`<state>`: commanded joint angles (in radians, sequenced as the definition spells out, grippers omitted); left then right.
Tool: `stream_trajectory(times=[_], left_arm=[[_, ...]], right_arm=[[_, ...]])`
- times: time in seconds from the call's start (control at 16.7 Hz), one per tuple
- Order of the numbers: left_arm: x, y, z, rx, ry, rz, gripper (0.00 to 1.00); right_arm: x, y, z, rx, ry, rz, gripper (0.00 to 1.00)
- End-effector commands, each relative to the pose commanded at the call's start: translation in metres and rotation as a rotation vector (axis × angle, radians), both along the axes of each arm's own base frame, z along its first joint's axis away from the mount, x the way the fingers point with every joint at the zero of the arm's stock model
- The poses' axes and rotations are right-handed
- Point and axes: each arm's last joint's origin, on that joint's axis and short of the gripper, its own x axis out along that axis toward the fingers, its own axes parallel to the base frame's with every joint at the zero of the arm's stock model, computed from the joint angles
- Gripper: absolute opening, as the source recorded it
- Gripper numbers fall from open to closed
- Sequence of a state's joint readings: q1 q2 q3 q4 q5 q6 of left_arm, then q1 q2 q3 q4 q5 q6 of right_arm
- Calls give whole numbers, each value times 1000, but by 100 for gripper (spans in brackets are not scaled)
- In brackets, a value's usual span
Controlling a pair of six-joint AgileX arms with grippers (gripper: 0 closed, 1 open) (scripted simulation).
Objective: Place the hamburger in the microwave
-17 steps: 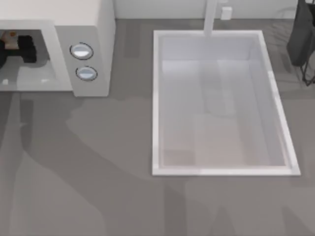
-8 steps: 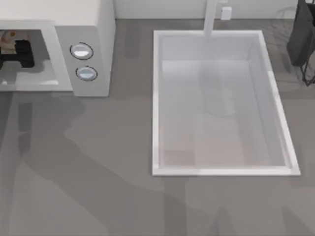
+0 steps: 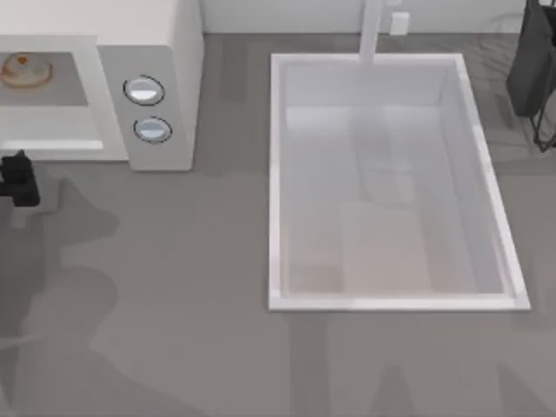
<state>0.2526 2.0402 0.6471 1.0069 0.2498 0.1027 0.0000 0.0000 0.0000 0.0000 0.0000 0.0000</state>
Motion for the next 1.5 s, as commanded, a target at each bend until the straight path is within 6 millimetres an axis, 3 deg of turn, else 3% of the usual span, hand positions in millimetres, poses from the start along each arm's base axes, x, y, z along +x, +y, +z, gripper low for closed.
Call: stream_trajectory(times=[0.18, 0.3, 0.72, 0.96, 1.5], left_arm=[[-39, -3, 1, 0, -4, -2, 100], [-53, -4, 3, 3, -17, -1, 100], [-53, -5, 6, 5, -23, -3, 100], [-48, -3, 34, 9, -39, -3, 100], [-55, -6, 102, 2, -15, -4, 100]], right_arm=[[0, 0, 0, 0, 0, 0, 100], [0, 0, 0, 0, 0, 0, 100], [0, 0, 0, 0, 0, 0, 100], [0, 0, 0, 0, 0, 0, 100], [0, 0, 0, 0, 0, 0, 100]])
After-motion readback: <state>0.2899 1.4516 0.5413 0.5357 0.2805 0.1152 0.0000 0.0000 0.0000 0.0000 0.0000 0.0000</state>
